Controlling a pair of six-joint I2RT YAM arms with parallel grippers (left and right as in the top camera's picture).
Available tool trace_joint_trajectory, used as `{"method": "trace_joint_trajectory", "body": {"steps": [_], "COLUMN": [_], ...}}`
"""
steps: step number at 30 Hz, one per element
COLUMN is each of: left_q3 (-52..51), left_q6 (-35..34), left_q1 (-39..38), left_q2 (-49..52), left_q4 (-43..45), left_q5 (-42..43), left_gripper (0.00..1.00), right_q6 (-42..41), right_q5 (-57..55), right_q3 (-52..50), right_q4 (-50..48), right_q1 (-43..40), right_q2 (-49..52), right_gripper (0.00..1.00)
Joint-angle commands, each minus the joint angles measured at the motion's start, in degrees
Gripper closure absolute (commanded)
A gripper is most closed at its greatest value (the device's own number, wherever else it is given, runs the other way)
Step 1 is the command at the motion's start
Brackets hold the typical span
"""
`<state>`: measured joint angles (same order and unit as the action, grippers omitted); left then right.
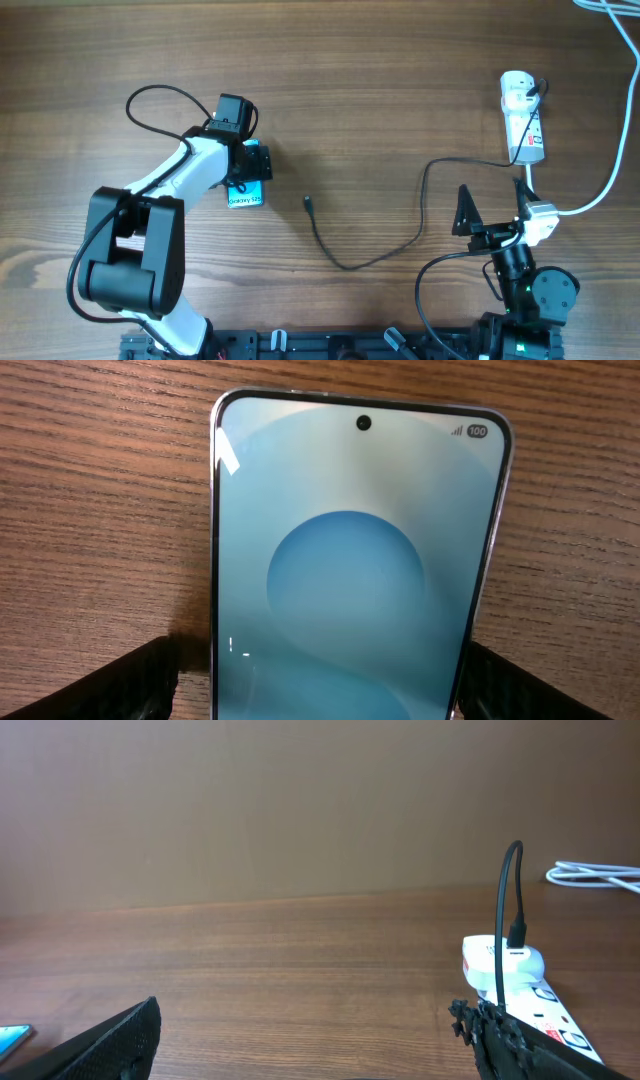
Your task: Plug charger to phone and switch on socket
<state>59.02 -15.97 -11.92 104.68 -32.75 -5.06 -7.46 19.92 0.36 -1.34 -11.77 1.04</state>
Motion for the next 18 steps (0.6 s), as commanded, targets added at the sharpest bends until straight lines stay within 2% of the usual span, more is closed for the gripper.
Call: {"method": "trace_joint_trajectory", "body": {"steps": [1,4,11,18], "left_q3": [-2.99,-2.99,-2.99,-2.99], "left_q6": [0.98,0.98,1.05,2.25], "left_q1": [0.22,0.22,0.22,0.22], "left_q2": [4.09,4.09,4.09,4.09], "left_q4": [-0.61,0.15,0.13,-0.28], "left_q5": [-1.40,-1.38,1.51,1.62], "left_gripper": [0.08,0.04,0.04,0.13], "right_q6": [-0.42,-0.39,-0.42,-0.42], "right_q5": [0.52,0.52,0.52,0.52], "right_q3": [-0.07,-0.07,-0.07,-0.07], "right_q4": [-0.31,-0.31,-0.31,-0.31], "right_q1": [0.20,0.20,0.20,0.20], "right_q2": [-0.46,-0.46,-0.46,-0.46], "right_gripper": [0.00,0.00,0.00,0.00]}}
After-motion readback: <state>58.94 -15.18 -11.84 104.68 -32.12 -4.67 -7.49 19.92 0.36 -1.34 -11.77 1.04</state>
